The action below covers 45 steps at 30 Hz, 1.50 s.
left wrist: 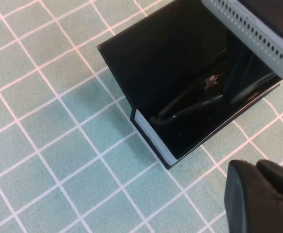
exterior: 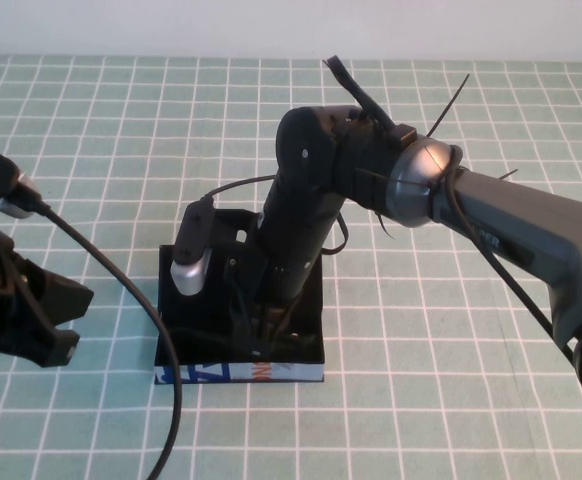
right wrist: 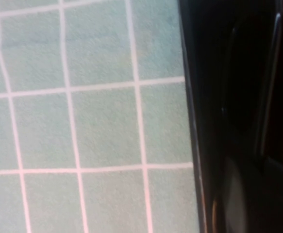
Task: Return glasses to glasses case
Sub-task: Place the glasses in the glasses case, then close the glasses case
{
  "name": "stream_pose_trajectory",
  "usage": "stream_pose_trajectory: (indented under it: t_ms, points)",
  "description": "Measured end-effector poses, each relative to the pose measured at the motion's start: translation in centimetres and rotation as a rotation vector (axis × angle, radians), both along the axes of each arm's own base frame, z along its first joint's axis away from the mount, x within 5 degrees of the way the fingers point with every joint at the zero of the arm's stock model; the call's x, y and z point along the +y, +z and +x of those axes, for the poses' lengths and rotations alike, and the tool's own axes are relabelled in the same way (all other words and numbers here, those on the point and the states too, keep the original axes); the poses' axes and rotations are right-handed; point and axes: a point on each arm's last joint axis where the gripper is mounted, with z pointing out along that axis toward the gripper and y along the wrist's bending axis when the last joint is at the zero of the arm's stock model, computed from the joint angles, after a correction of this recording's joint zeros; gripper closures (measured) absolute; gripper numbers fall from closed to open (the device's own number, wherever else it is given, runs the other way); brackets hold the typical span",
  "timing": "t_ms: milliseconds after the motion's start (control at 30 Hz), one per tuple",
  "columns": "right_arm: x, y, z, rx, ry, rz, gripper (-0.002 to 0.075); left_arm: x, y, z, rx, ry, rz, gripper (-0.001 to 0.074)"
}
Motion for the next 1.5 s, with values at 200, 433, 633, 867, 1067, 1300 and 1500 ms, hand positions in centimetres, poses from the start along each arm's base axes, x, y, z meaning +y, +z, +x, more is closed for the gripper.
stream_pose_trajectory:
  t_ms: [200, 433, 633, 867, 1067, 1300, 1500]
  points:
    - [0.3, 0.2, -0.2, 0.023, 0.013, 0.043, 0.0720, 0.0, 0.0, -0.1, 0.007, -0.003, 0.001, 0.0736]
    - [0.1, 0.1, 0.0, 0.011, 0.015, 0.030, 0.0720, 0.0, 0.0, -0.1, 0.007, -0.003, 0.001, 0.0736]
    - [0.1, 0.1, 0.0, 0.003, 0.017, 0.024, 0.0669, 0.0, 0.0, -0.1, 0.007, -0.003, 0.001, 0.0736]
    - [0.2, 0.3, 0.2, -0.014, 0.010, 0.037, 0.0522, 0.0, 0.0, -0.1, 0.007, -0.003, 0.001, 0.0736]
    - [0.5, 2.7, 1.1, -0.078, -0.005, 0.091, 0.0519, 0.0, 0.0, -0.1, 0.007, -0.003, 0.001, 0.0736]
    - [-1.6, 7.3, 3.7, -0.141, -0.177, 0.180, 0.0704, -0.4, -0.4, -0.4, 0.057, -0.078, -0.003, 0.0736]
    - [-4.3, 8.4, 6.0, -0.111, -0.402, 0.216, 0.0735, -2.9, -2.8, 0.0, 0.142, -0.201, -0.011, 0.0736]
